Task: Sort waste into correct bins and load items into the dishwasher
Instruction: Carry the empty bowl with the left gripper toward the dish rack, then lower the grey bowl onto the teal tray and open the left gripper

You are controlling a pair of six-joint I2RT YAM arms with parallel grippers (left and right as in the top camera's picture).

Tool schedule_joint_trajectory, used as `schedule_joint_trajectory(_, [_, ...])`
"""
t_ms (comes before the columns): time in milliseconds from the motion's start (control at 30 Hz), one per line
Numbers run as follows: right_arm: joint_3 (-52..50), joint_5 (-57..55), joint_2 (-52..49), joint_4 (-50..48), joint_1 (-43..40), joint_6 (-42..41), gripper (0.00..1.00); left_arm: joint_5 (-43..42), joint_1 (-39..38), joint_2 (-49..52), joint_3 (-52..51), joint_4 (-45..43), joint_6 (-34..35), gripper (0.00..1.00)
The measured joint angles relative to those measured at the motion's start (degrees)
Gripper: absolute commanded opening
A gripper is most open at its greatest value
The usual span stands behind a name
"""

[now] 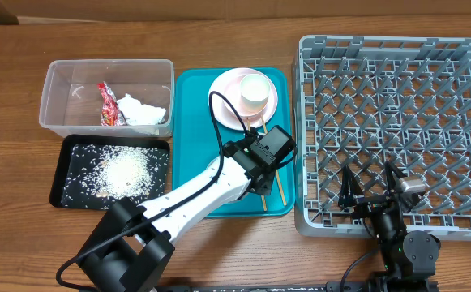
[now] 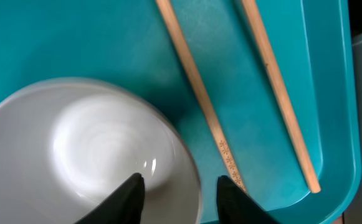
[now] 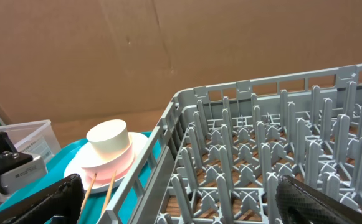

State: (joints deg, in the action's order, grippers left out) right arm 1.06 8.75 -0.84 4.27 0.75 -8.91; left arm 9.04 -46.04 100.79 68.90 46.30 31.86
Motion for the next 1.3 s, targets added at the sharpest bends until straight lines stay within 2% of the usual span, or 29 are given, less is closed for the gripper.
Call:
schedule_joint_trajectory(200, [0.0,0.0,0.0,0.0,0.0,0.0,1.00,-0.2,0.4,0.0,0.0,-0.1,0.0,0.51])
schedule_joint_trajectory(500, [0.0,0.0,0.0,0.0,0.0,0.0,1.00,-0.9,3.4,0.0,0.1,-0.5,0.0,0.52])
schedule_joint_trajectory(900, [0.0,0.0,0.0,0.0,0.0,0.0,1.00,-9.9,9.4,0.0,6.7,0.4,-3.5,0.50])
schedule_joint_trajectory(933, [0.0,0.0,0.0,0.0,0.0,0.0,1.00,-10.3,9.7,0.0,6.9,0.4,-3.6,0.51])
schedule_joint_trajectory(1033, [0.0,0.0,0.0,0.0,0.0,0.0,1.00,-11.0,10.2,0.0,7.2,0.4,-4.3,0.71])
schedule_joint_trajectory(1133, [0.0,0.0,0.0,0.0,0.0,0.0,1.00,-11.3,10.6,0.0,7.3,0.7,-4.4,0.72])
schedule_joint_trajectory(1233, [0.0,0.0,0.0,0.0,0.0,0.0,1.00,-11.3,10.9,0.0,7.3,0.8,-4.8,0.85])
schedule_joint_trajectory(1300, [0.0,0.0,0.0,0.0,0.0,0.0,1.00,-11.4,11.0,0.0,7.3,0.8,-4.9,0.87])
